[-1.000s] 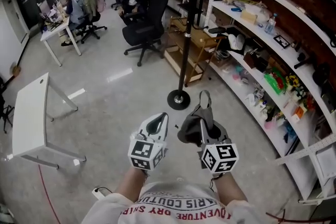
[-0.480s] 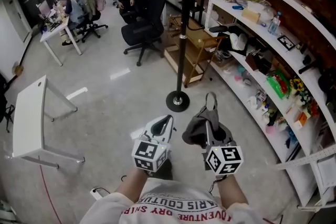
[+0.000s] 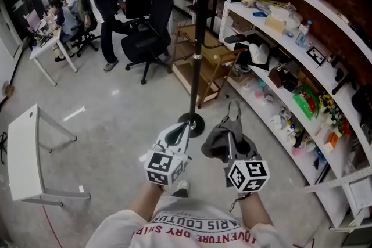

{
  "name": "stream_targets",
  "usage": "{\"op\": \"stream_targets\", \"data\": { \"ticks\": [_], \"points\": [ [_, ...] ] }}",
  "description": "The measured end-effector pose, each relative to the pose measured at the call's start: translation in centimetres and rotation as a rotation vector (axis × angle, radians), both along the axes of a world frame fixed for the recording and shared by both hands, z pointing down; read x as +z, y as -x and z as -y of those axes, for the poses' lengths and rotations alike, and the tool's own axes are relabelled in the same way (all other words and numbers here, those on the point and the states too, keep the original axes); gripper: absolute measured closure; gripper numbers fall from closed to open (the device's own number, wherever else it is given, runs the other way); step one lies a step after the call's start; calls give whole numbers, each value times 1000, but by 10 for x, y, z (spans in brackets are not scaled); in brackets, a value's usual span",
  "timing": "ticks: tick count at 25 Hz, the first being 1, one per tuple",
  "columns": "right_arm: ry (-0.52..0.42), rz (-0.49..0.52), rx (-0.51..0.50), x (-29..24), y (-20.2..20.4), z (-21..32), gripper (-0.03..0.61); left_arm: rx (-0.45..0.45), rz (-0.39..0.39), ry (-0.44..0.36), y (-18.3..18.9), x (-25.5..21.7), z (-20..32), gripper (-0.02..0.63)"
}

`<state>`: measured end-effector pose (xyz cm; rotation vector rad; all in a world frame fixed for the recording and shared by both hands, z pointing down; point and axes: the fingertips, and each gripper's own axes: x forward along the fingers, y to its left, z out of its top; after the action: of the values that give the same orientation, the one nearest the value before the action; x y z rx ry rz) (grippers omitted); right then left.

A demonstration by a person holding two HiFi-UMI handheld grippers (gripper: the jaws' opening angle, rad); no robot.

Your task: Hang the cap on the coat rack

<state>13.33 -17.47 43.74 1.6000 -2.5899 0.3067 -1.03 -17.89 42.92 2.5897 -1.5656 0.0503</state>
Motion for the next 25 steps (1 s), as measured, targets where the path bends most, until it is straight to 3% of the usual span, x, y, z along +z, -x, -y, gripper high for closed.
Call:
{"op": "stream_targets", "data": {
  "ticks": [12,18,25],
  "points": [
    [-8,-8,32,-6,58,130,551,53,-9,18,49,7,127,607],
    [-7,-6,-3,-6,67,170,551,7,-10,25,62,9,162,607],
    [-48,-23,-105,-22,61,213,551,-55,-12,6,44,1,199,607]
  ]
}}
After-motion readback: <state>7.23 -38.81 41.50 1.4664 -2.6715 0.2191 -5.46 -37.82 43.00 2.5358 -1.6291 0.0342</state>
